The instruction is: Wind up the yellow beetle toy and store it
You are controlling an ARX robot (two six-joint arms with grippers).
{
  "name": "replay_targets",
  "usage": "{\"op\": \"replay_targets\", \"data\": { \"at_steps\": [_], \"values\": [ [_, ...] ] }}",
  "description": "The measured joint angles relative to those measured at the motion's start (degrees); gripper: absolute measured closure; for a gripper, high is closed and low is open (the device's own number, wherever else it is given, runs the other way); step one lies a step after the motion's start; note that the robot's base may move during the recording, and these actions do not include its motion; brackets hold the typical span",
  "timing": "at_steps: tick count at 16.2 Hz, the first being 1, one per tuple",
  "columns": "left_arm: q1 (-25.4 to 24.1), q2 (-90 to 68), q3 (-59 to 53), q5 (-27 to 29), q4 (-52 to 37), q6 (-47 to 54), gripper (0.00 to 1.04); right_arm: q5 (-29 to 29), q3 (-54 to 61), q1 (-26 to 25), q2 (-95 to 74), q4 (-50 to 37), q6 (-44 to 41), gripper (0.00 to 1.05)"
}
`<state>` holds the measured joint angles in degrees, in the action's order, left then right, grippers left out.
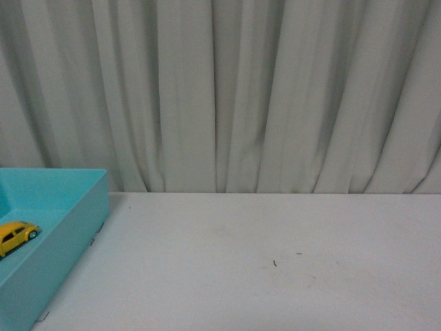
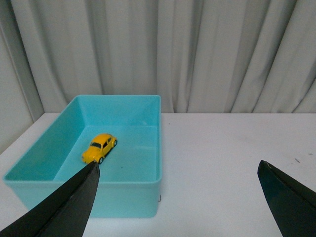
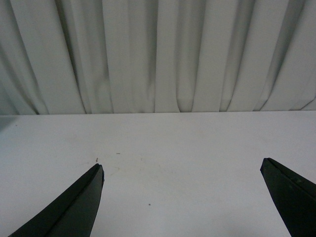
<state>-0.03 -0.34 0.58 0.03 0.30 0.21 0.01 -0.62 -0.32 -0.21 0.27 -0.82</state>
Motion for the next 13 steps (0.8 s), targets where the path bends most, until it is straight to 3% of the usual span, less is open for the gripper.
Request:
{"op": "replay_targets", "data": {
  "at_steps": [13],
  "values": [
    [0.0,0.0,0.0,0.0,-0.2,0.0,0.07,0.0,0.0,0.0,0.0,-0.1,0.0,0.07]
  ]
}}
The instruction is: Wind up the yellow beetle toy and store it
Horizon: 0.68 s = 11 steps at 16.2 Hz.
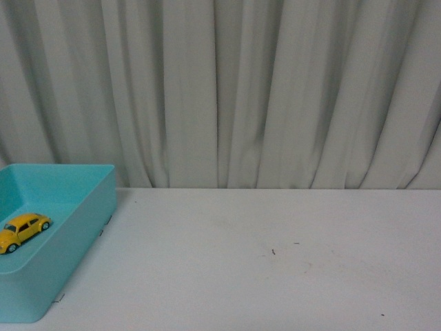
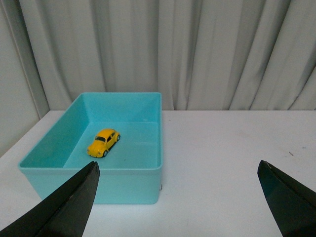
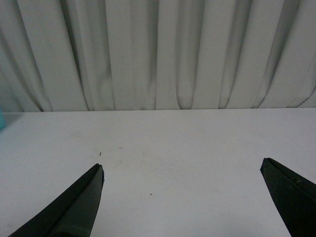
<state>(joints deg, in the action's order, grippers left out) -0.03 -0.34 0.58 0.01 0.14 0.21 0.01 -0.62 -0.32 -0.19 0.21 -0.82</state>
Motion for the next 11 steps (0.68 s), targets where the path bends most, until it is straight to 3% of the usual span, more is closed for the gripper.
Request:
{"op": "replay_targets", "data": {
  "at_steps": [11],
  "values": [
    [0.0,0.0,0.0,0.0,0.0,0.0,0.07,0.0,0.0,0.0,0.0,0.0,0.0,0.07]
  ]
}}
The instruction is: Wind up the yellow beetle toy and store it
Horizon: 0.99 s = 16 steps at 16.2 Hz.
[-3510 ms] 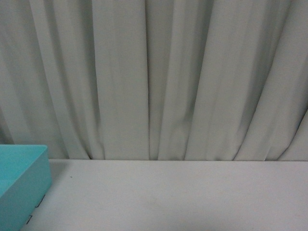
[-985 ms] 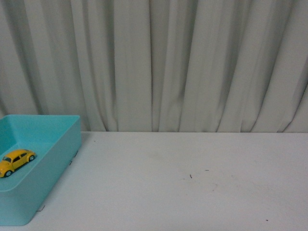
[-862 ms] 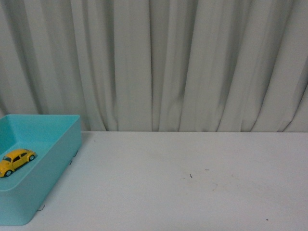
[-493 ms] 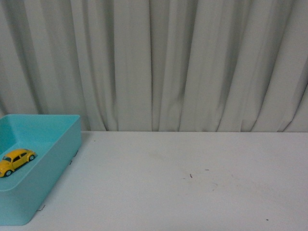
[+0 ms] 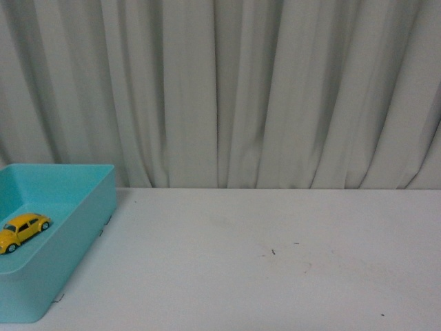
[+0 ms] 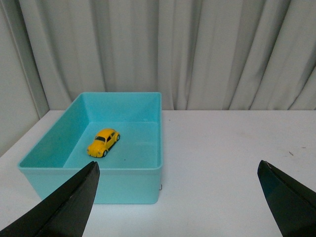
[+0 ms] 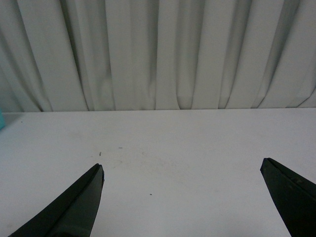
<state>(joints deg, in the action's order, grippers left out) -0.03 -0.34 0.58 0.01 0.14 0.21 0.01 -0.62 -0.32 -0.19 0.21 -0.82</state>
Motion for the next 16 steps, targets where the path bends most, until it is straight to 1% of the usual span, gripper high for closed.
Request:
{"op": "replay_targets", "data": {
  "at_steps": [16],
  "values": [
    [0.0,0.0,0.0,0.0,0.0,0.0,0.07,0.0,0.0,0.0,0.0,0.0,0.0,0.07]
  ]
}}
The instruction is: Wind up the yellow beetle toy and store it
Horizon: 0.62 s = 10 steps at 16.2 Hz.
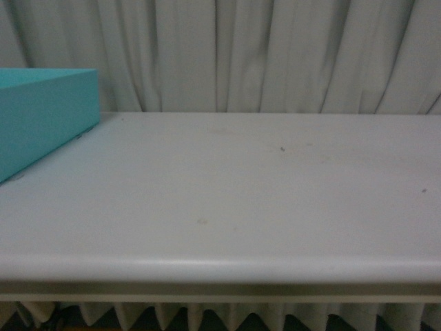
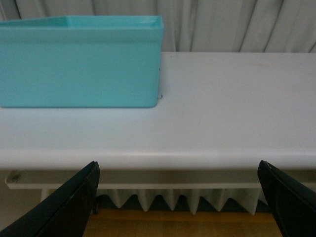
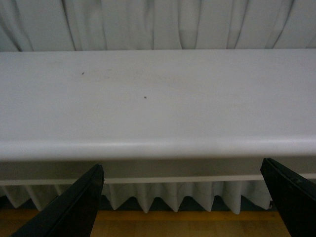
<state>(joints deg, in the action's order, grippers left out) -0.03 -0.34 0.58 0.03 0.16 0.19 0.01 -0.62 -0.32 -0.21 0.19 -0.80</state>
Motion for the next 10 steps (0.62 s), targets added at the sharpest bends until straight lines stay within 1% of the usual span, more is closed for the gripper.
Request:
{"op": "replay_targets", "data": {
  "at_steps": [10],
  "values": [
    [0.0,0.0,0.0,0.0,0.0,0.0,0.07,0.0,0.0,0.0,0.0,0.0,0.0,0.07]
  ]
}}
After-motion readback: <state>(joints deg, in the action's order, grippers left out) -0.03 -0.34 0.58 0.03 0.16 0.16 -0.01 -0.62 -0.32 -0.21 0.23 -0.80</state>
